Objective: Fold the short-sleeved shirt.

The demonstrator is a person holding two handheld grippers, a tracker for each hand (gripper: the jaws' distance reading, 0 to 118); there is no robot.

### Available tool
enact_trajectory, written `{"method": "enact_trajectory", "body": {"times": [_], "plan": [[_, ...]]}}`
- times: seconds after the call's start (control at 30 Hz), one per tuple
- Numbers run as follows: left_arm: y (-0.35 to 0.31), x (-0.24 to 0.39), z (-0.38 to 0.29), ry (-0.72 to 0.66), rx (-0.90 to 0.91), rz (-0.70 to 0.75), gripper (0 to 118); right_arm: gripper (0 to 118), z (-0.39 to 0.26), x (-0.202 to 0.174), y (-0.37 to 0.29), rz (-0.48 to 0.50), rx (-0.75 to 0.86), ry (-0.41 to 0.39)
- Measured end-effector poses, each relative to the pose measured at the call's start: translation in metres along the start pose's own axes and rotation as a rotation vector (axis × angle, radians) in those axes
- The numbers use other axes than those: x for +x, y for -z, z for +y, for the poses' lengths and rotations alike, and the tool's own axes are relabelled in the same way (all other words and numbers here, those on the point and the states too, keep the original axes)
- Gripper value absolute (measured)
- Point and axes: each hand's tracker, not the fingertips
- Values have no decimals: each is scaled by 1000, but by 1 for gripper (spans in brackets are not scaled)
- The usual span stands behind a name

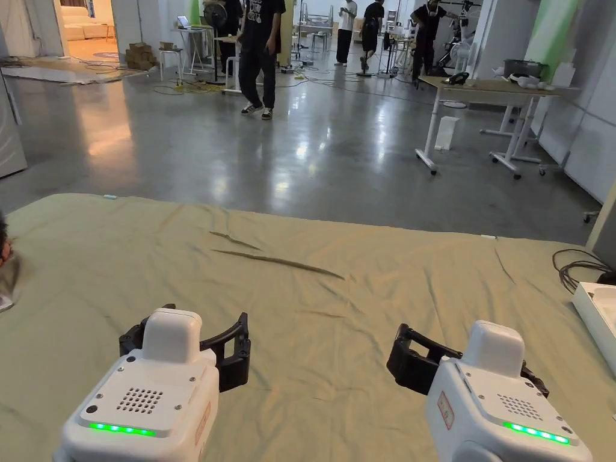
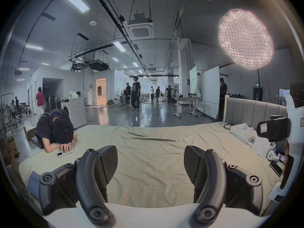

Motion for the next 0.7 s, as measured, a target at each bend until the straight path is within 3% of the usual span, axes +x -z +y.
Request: {"method": "enact_trajectory", "body": {"times": [0.27,0.7], "plan": [[3,-3,0,-39,-4,1,87,118,-4,-4,2,33,9,-26],[10,-10,0,-77,-27,3,87,118,-9,-2,11,-37,4,-62]]}}
